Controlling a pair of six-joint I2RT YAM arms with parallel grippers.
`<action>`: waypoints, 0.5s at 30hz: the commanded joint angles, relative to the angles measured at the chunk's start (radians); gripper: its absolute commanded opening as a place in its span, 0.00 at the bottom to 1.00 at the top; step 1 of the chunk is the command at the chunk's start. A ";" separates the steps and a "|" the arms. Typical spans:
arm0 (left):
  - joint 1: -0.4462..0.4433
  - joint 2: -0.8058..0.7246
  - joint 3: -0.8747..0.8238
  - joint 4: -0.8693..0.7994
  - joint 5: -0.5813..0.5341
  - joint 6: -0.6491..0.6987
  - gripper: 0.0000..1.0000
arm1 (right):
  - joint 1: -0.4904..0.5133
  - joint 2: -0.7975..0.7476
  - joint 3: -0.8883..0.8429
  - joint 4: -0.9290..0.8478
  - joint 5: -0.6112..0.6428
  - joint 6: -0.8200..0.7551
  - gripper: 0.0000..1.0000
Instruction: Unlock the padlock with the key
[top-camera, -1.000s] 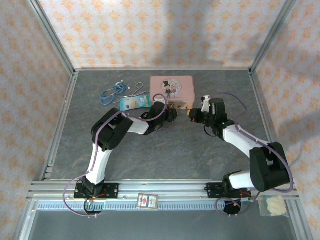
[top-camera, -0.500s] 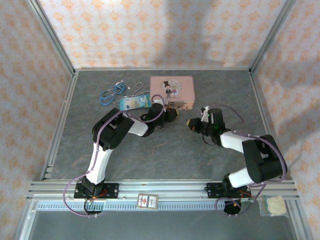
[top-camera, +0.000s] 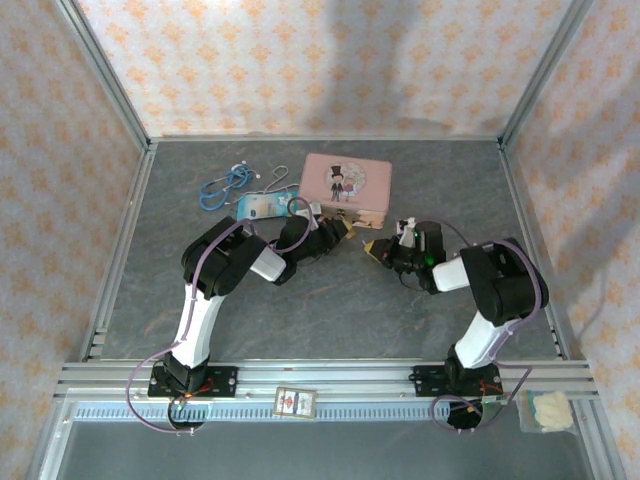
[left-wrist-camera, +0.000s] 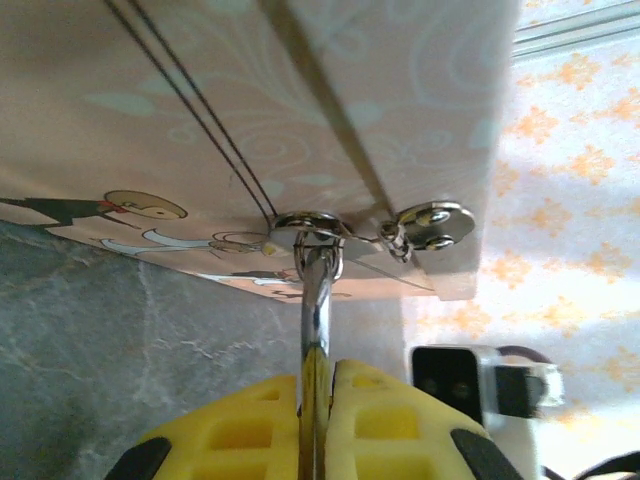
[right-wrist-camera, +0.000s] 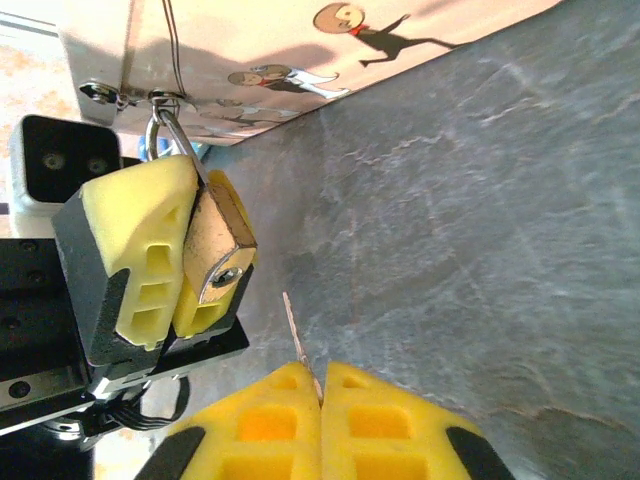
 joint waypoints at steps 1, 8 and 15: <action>0.003 -0.006 -0.008 0.177 0.044 -0.084 0.00 | -0.004 0.014 0.014 0.120 -0.077 0.039 0.00; -0.008 -0.012 -0.015 0.205 0.042 -0.097 0.00 | -0.003 0.007 0.016 0.129 -0.105 0.042 0.00; -0.009 -0.001 -0.015 0.227 0.039 -0.109 0.00 | -0.003 -0.009 0.019 0.132 -0.118 0.049 0.00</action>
